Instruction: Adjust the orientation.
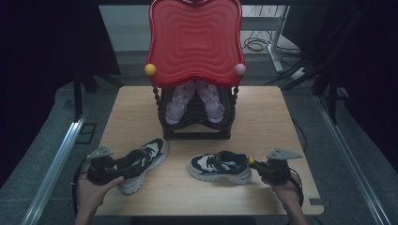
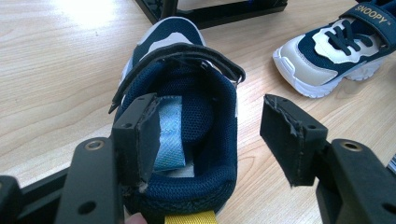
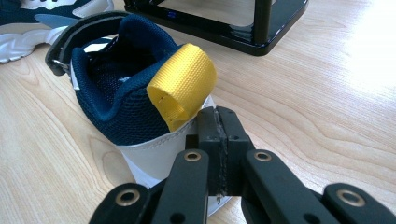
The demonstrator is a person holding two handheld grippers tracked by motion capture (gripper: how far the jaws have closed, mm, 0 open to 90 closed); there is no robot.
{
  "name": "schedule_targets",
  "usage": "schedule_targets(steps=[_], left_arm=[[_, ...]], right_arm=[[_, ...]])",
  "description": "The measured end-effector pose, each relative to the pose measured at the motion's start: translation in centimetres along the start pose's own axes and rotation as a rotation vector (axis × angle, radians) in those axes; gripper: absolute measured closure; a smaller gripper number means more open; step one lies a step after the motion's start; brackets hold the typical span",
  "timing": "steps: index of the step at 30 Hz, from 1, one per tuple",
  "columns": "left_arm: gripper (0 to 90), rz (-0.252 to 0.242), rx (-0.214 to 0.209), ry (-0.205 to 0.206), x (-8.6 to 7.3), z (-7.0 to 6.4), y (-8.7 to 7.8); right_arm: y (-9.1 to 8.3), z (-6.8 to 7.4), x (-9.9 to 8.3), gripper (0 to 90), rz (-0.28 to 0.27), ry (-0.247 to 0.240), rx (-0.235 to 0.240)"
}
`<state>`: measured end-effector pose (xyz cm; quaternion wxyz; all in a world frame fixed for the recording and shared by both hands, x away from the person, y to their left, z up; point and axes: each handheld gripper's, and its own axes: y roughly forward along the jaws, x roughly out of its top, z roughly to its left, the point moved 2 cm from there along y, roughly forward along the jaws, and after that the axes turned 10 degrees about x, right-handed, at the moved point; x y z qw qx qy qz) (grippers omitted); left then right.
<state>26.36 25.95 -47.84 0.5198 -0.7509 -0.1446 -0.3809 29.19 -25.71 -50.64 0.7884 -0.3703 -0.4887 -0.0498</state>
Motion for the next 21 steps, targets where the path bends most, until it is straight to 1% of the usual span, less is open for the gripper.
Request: schedule_targets(steps=[6,21], left_arm=[[38.0,0.0,-0.001,-0.001,-0.03,0.04,0.05],[37.4,0.0,-0.001,0.003,-0.07,-0.01,0.31]], right_arm=[[-0.05,0.04,-0.16,89.9,-0.001,0.003,0.006],[-0.16,0.21,-0.36,89.9,0.0,0.002,0.003]])
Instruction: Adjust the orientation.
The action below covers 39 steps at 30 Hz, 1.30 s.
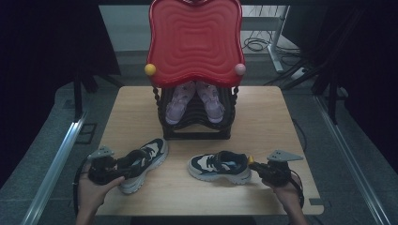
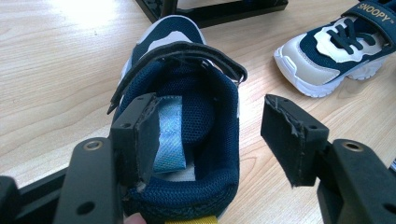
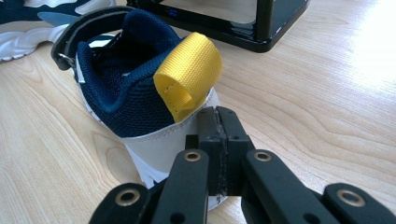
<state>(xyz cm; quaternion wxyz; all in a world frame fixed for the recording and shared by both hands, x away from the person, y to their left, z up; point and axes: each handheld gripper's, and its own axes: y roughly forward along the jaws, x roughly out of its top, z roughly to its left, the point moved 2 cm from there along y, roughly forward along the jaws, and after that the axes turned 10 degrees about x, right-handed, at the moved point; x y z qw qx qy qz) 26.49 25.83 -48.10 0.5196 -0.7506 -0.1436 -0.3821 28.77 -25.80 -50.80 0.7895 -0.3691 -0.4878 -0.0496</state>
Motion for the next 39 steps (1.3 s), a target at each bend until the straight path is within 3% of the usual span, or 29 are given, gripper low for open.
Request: schedule_targets(steps=[39], left_arm=[[36.2,0.008,0.001,0.013,-0.1,-0.2,0.5]], right_arm=[[1.1,1.1,-0.4,90.0,0.025,-0.011,0.025]])
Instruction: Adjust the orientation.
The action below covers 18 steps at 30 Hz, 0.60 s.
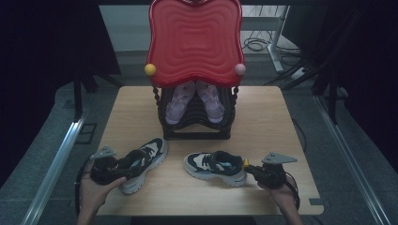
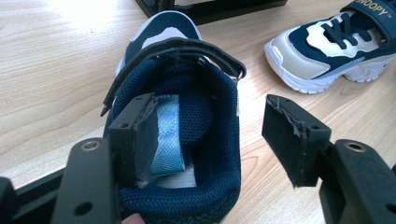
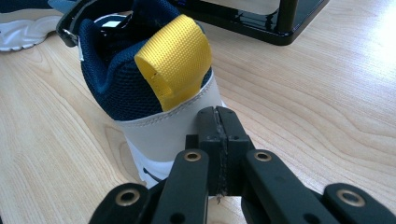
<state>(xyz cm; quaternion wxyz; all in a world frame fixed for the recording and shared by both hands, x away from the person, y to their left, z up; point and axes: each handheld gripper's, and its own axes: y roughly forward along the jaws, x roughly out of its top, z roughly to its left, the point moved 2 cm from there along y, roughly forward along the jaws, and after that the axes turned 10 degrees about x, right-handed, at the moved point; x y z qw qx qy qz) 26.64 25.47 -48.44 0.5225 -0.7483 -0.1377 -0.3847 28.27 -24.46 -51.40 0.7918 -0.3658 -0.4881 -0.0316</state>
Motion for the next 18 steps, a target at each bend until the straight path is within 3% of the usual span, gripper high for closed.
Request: schedule_targets(steps=[18], left_arm=[[34.5,0.0,0.007,0.007,-0.02,-0.12,0.17]], right_arm=[[0.46,0.46,-0.05,89.9,0.006,-0.009,0.02]])
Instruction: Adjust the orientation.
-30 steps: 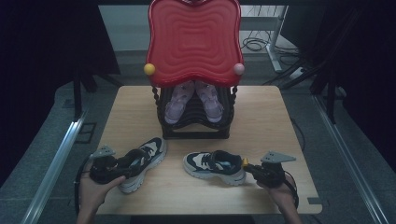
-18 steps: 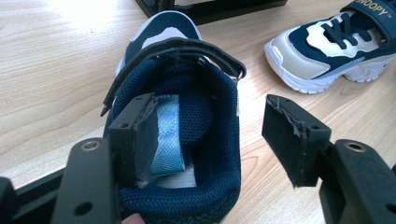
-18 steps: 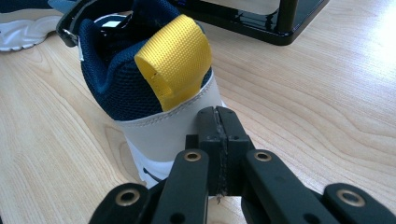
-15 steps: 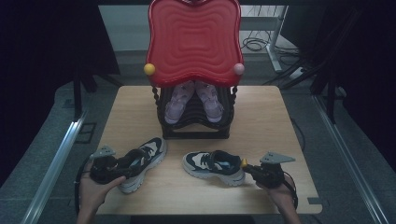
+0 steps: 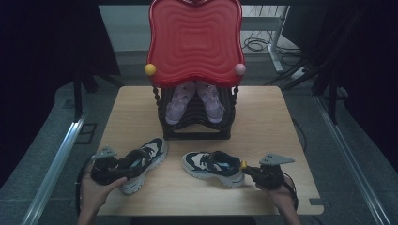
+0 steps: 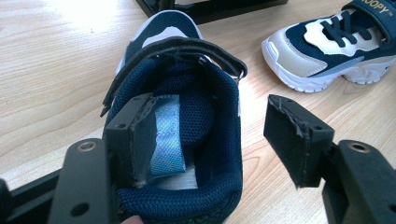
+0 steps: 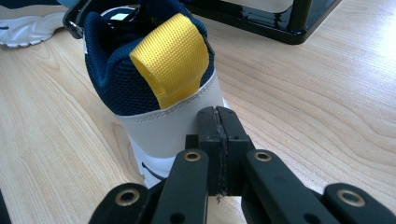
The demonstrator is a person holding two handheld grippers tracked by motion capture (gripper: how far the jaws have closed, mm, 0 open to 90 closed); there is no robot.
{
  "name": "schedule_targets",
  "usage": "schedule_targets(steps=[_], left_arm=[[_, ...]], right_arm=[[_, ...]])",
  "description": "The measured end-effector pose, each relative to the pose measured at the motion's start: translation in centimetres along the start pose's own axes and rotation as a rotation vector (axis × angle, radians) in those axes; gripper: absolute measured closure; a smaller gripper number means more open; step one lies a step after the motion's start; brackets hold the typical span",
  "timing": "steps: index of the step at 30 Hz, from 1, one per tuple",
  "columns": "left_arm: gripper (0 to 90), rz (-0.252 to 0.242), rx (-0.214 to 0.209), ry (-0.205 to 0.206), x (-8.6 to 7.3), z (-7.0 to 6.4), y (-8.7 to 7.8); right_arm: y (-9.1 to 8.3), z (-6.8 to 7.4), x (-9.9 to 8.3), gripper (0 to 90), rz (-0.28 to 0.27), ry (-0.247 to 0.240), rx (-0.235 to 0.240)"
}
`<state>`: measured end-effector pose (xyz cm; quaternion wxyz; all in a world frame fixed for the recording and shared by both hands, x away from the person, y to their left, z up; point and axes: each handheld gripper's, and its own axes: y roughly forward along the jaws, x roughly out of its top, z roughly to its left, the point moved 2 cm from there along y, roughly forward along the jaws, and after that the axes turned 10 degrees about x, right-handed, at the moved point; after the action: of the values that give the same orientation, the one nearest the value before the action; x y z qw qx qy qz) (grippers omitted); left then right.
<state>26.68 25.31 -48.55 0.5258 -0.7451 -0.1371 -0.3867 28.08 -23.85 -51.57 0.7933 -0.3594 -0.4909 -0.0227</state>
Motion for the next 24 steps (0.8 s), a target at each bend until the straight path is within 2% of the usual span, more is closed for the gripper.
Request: schedule_targets(steps=[24], left_arm=[[34.7,-0.002,-0.005,-0.004,-0.03,0.12,-0.02]], right_arm=[[0.28,0.64,0.08,89.8,0.008,-0.011,0.01]])
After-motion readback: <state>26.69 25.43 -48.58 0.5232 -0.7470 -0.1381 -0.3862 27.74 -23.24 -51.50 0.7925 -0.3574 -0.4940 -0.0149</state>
